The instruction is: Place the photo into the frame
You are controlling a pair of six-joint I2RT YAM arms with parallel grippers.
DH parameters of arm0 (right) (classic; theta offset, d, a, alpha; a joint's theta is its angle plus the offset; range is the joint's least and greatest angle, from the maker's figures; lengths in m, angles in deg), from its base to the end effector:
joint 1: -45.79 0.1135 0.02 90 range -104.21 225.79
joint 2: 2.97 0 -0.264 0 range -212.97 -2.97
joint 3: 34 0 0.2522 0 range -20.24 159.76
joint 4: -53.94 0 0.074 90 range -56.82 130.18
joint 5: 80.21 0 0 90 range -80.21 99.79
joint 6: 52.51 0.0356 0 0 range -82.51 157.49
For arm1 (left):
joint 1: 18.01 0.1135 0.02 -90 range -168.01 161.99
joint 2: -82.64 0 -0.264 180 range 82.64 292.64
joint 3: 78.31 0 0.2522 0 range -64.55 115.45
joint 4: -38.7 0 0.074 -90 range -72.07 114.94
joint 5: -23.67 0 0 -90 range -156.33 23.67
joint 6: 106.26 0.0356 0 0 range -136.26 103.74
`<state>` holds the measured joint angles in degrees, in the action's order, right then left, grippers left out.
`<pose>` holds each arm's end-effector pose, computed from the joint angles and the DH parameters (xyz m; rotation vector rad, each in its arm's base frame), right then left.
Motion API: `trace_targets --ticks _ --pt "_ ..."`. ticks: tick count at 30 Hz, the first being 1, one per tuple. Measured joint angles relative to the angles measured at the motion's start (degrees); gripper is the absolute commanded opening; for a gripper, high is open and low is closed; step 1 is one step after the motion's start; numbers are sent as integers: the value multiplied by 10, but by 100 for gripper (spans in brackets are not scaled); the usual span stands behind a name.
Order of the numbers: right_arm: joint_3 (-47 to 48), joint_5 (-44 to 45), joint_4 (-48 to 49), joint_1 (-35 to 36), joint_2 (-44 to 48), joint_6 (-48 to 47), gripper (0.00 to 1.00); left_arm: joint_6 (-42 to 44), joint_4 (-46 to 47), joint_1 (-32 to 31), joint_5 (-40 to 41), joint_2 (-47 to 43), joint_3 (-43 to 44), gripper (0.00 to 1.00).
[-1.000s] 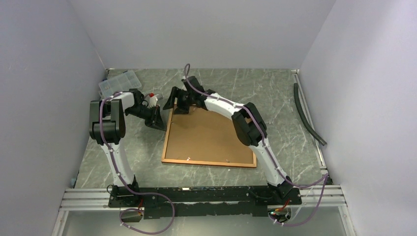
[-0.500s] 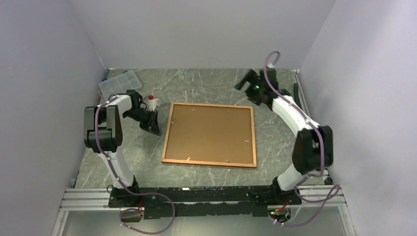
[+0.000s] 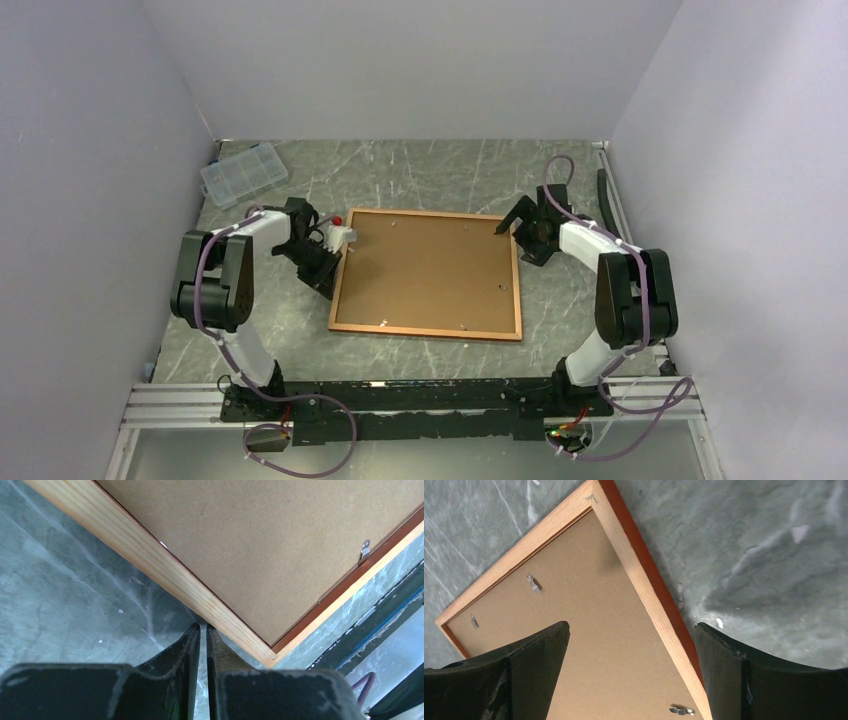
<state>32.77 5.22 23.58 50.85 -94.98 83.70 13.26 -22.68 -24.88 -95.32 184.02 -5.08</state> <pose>0.3177 0.0310 0.1795 0.8833 2.4445 0.4416 0.2911 -0.0525 0.1482 0.9219 2.7948 -0.7436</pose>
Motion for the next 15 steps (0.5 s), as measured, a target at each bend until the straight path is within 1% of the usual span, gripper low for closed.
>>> trace_targets --ticks 4,10,12,15 --pt "14 -29 9 11 -38 3 100 12 2 -16 16 -14 -12 15" --pt "97 -28 15 26 -115 -2 100 17 -11 -51 41 -20 -16 15" --pt "138 -24 16 35 -148 -4 100 19 -21 -70 51 -21 -17 16" --pt "232 -13 5 57 -214 -13 100 18 -43 -108 55 -18 -17 16"
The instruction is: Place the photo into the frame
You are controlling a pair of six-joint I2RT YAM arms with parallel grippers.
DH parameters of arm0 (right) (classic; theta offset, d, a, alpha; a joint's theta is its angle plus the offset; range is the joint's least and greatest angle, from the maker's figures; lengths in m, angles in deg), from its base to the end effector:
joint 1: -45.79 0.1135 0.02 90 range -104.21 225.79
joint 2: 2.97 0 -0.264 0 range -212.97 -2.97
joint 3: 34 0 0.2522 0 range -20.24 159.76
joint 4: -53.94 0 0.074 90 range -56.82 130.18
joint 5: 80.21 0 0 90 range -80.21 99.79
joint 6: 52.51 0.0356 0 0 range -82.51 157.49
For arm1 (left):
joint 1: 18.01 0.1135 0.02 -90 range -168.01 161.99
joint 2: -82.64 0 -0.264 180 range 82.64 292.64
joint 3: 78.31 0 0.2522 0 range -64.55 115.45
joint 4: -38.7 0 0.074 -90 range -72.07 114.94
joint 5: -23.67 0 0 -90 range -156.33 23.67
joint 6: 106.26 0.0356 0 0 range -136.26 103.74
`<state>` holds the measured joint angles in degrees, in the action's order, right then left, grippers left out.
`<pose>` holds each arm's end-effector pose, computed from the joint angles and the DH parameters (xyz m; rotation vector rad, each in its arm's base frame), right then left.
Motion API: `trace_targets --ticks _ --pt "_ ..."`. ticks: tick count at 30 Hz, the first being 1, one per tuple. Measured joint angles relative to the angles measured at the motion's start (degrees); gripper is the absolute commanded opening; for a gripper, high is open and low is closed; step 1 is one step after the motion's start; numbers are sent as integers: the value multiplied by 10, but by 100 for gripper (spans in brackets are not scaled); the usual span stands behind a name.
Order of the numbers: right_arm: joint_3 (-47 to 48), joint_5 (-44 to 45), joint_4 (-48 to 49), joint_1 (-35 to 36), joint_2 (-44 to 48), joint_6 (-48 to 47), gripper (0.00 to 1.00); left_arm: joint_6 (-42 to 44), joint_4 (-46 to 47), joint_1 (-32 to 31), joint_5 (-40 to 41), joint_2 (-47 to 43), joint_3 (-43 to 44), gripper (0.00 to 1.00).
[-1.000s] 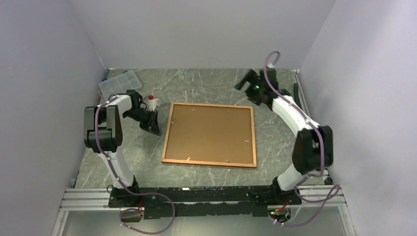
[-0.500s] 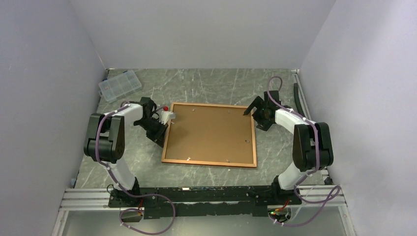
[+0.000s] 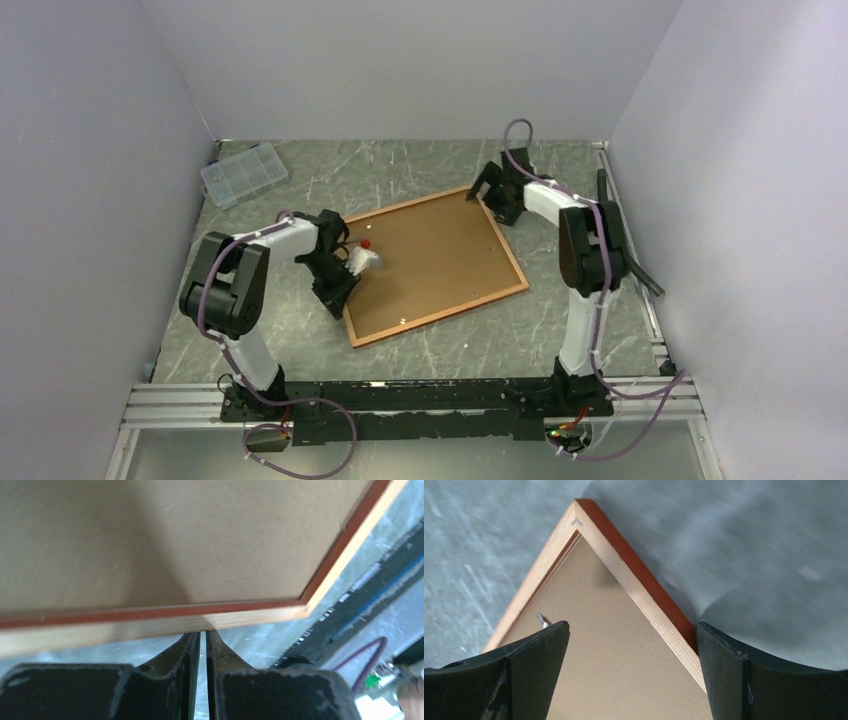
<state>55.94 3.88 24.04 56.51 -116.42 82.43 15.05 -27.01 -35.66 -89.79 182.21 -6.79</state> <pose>0.4135 0.0820 0.1672 0.7158 2.4747 0.5152 0.2620 -0.0982 0.1488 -1.2487 -2.7929 0.6427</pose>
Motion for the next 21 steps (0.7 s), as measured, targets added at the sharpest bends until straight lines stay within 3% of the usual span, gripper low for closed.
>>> trace_targets --ticks 7,11,16,21 --pt "262 7 -38 70 -164 -14 100 -19 -76 -125 -40 42 19 22" --pt "299 -1 -72 90 -165 -14 100 -19 -86 -161 -83 45 41 37" --pt "259 5 -110 80 -85 -23 100 -4 -115 -117 -102 10 82 45" --pt "139 24 -101 49 65 -29 100 10 -148 9 -98 -28 179 47"
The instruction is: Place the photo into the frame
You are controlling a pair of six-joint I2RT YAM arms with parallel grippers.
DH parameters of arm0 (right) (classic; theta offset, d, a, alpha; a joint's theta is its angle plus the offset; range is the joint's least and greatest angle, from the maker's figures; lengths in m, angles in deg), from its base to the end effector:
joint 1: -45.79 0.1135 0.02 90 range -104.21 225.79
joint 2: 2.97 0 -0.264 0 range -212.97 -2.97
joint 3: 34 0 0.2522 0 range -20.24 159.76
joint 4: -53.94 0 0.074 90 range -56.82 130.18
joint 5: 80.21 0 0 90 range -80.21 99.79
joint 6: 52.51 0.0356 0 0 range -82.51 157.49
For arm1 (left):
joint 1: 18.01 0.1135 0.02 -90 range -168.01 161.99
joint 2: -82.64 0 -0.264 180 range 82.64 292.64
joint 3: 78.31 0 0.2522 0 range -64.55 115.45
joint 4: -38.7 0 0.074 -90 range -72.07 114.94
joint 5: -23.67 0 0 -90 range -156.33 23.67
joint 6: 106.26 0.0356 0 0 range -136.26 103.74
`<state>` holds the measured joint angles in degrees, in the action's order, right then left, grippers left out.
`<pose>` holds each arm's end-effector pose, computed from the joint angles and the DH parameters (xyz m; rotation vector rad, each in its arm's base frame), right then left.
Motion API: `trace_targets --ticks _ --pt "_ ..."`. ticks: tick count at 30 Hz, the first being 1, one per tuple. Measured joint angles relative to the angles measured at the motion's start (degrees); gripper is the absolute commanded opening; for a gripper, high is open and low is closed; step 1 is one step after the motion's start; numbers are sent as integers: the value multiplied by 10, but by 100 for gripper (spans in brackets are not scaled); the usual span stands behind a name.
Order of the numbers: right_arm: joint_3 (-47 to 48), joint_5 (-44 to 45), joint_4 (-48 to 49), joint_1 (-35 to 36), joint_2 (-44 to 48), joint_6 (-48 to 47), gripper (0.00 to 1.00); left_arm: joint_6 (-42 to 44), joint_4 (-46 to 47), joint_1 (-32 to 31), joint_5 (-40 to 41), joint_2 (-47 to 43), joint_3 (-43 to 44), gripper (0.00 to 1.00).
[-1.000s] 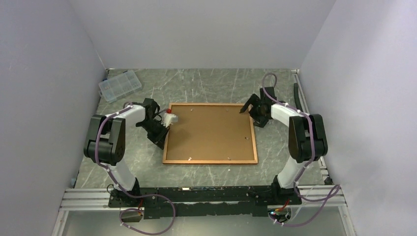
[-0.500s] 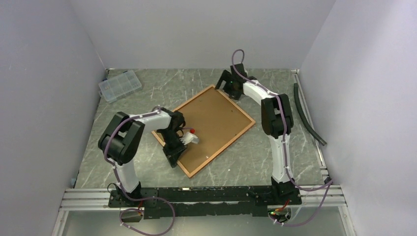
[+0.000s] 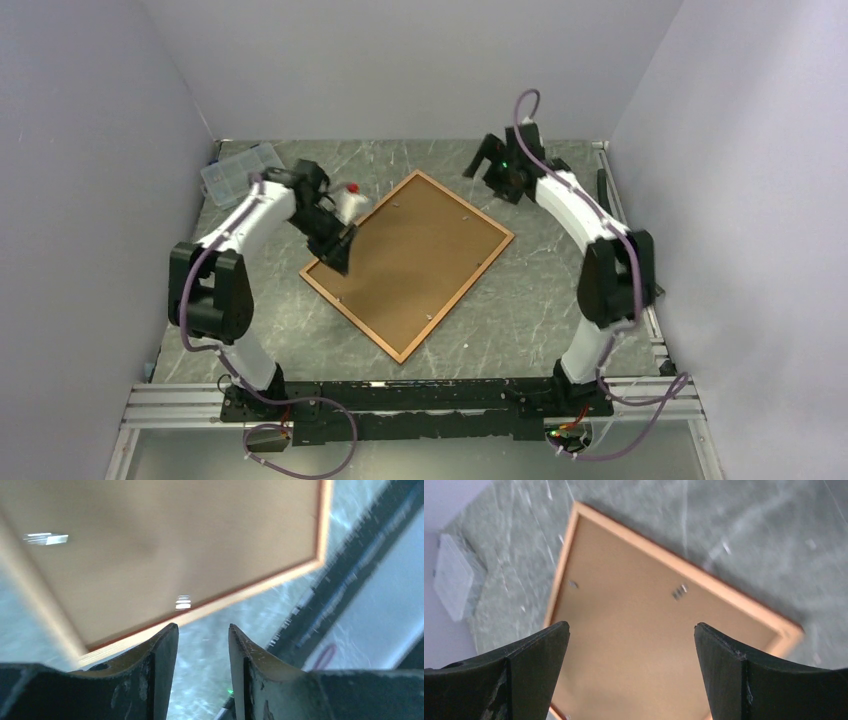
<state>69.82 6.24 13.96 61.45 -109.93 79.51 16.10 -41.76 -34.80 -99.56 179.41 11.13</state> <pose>0.4123 0.1179 0.2773 0.5144 2.3375 0.5655 0.2866 -0.1069 0.2398 1.2235 2.6351 -0.8513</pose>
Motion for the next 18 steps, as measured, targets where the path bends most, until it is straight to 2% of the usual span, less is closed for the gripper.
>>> trace_targets --ticks 4,9,13,18 --pt "-187 -4 27 6 146 14 100 -14 19 115 17 43 94 39" --pt "-370 -25 37 52 226 42 100 -62 87 202 49 165 163 31" --pt "-471 -47 40 74 272 66 100 -88 117 219 72 228 160 28" --pt "-529 -76 75 70 315 83 100 -96 140 206 71 228 116 26"
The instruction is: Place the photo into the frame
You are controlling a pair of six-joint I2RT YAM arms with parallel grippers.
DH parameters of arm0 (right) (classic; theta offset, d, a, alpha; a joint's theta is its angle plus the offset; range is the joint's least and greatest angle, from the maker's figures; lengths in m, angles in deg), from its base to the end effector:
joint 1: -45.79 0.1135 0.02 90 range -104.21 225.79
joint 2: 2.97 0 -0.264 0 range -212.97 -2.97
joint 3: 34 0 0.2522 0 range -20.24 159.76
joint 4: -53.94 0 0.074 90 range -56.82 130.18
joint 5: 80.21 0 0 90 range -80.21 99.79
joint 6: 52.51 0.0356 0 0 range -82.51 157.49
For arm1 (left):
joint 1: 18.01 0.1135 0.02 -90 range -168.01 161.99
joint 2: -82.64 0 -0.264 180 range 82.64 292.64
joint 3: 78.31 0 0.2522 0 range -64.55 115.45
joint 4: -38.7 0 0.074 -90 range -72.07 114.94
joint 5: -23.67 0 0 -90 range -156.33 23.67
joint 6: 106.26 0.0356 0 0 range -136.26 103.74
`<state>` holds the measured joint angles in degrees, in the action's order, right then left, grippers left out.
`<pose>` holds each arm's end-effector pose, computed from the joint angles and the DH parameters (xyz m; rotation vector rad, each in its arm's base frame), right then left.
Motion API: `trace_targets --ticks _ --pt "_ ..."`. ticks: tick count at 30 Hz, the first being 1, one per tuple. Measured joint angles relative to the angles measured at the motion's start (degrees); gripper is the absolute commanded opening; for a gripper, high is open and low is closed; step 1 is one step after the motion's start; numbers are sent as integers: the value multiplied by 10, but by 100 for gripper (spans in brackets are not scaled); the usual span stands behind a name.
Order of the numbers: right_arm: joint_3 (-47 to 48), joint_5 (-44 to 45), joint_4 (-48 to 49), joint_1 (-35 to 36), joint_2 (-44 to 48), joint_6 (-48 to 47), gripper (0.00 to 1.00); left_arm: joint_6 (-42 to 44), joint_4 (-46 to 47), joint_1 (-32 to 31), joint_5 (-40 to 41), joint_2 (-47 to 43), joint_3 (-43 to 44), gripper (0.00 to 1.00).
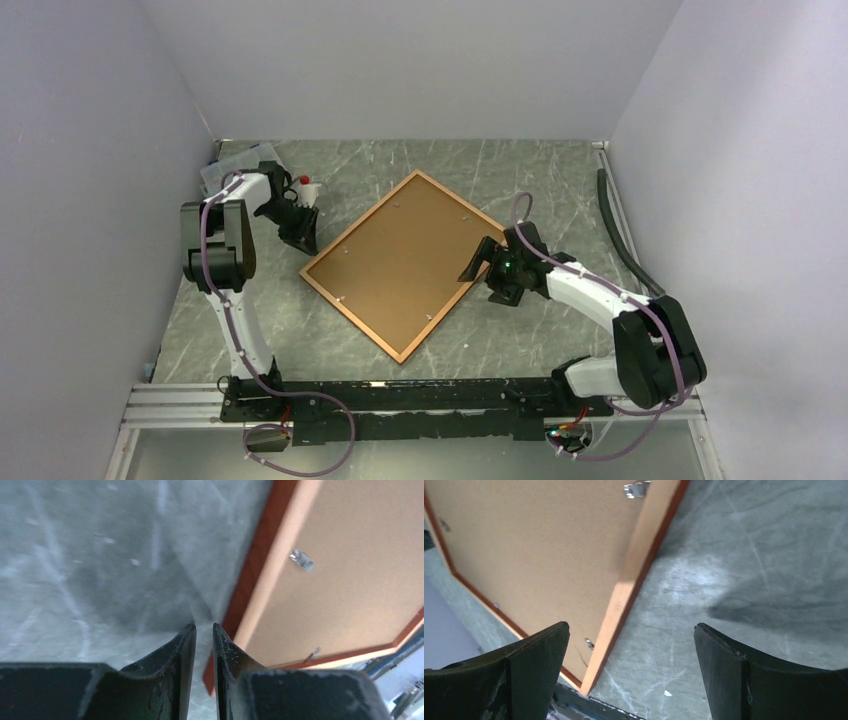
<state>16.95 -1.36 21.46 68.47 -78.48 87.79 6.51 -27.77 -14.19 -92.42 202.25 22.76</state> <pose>0.2212 0.0999 0.1729 0.5707 2.6497 0.6893 0.3989 0.0109 0.1573 0.5043 2.8444 -0.6224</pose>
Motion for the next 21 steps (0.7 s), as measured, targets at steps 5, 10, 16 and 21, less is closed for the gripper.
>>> trace_targets --ticks 5,10,16,21 --pt "-1 -50 65 -26 -31 3 100 6 19 -18 -10 -46 -79 25" --pt "22 -88 89 -73 -94 -5 100 26 19 -49 -15 -104 -168 25" --pt "88 -89 77 -121 -146 -37 100 49 2 -138 -6 -155 -242 25" --pt "167 -88 62 -134 -193 -58 100 47 -16 -190 -10 -163 -252 24"
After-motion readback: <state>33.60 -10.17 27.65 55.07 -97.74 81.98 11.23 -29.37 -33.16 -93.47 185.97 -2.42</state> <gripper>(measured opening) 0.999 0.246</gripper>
